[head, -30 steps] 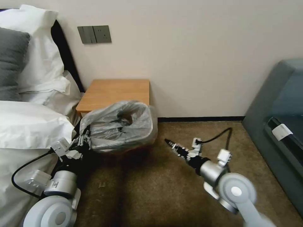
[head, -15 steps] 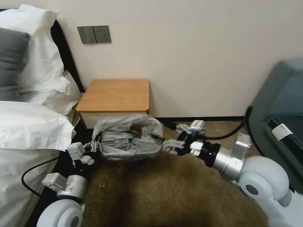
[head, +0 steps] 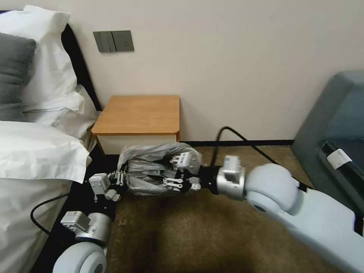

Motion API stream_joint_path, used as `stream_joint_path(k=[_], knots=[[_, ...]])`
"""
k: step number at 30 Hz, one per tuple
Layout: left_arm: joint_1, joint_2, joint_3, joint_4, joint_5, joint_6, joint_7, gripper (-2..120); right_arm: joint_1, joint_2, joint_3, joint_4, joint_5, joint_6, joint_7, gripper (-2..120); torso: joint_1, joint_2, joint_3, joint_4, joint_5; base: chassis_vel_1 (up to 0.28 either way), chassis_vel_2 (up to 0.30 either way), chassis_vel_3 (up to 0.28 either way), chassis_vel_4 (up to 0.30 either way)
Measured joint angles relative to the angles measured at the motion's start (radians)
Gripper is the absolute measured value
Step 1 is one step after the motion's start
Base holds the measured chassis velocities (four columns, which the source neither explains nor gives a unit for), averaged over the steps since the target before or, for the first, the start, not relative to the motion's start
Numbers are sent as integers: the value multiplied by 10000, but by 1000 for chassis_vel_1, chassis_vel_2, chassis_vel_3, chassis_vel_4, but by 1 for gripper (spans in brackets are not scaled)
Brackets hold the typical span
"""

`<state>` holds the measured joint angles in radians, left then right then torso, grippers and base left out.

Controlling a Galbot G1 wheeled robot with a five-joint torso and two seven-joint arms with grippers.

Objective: Pick up the garbage bag from the table and place it over the trash can.

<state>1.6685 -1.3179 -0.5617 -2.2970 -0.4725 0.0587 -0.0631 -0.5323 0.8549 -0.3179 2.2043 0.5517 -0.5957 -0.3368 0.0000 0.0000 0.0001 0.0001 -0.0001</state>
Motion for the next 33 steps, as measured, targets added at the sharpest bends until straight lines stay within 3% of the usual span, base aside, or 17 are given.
stream_joint_path(k=[6, 14, 33], knots=[[61, -9, 42, -74, 436, -12, 55, 9, 864, 656, -826, -688, -474, -979, 342, 0, 0, 0, 0, -1, 0, 0, 0, 0, 0], [105, -15, 91, -138, 610, -19, 79, 9, 1360, 1149, -1398, -1272, -1171, -1383, 468, 0, 0, -1, 0, -1, 0, 0, 0, 0, 0], [192, 36, 186, -354, 588, 5, 230, 9, 1624, 1980, -2395, -2823, -2155, -1350, 562, 0, 0, -1, -1, -1, 1, 0, 0, 0, 0]])
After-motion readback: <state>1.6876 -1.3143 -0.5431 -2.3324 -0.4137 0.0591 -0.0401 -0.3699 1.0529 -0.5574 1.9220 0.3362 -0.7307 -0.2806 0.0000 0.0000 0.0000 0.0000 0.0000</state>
